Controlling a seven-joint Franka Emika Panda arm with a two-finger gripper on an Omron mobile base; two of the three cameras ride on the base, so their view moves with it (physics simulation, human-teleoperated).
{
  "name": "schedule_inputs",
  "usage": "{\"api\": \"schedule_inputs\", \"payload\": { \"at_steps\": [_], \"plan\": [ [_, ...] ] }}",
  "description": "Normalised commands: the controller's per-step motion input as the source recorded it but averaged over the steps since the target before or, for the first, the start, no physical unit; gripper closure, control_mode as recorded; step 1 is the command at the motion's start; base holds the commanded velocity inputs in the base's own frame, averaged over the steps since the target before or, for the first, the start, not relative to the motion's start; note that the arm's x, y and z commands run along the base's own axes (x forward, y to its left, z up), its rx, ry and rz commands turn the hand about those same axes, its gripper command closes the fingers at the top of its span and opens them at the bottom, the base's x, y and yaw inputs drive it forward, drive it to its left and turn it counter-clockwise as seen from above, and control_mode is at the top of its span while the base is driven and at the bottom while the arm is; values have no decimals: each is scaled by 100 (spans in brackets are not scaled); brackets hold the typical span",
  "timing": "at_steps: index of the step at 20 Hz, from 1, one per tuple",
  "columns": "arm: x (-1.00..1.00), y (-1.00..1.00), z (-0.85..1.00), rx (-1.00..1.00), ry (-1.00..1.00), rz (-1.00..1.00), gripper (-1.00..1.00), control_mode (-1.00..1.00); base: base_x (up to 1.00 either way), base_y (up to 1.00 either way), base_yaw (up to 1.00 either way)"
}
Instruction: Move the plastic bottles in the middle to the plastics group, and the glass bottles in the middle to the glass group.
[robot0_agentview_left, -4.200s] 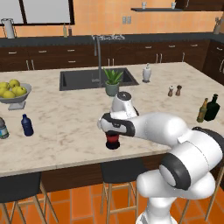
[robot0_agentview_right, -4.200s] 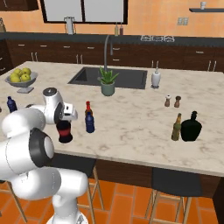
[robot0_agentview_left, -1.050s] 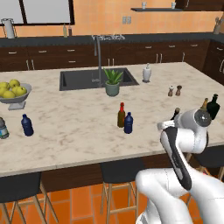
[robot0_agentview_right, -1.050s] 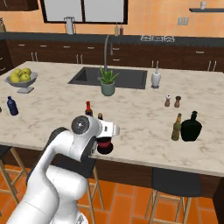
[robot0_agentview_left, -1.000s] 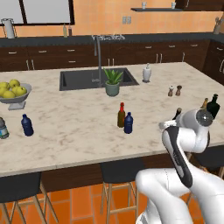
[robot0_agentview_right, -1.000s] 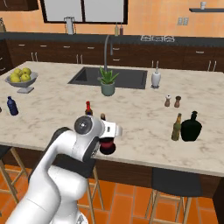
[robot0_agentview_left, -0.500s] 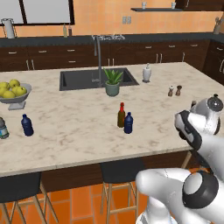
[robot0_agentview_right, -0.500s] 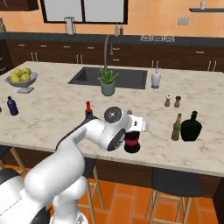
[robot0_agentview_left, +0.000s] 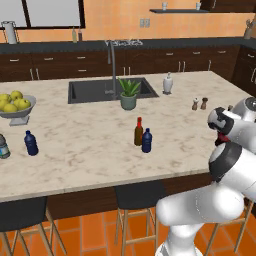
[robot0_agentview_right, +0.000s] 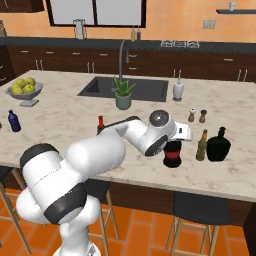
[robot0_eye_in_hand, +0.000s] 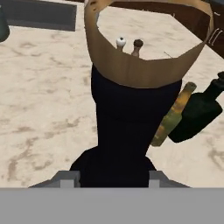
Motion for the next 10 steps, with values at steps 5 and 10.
{"api": "schedule_inputs", "payload": {
  "at_steps": [5, 10],
  "plan": [
    [38, -1, -7, 0, 0, 1, 100, -100, 0, 0, 0],
    [29, 0, -33, 0, -4, 0, 100, -100, 0, 0, 0]
  ]
}}
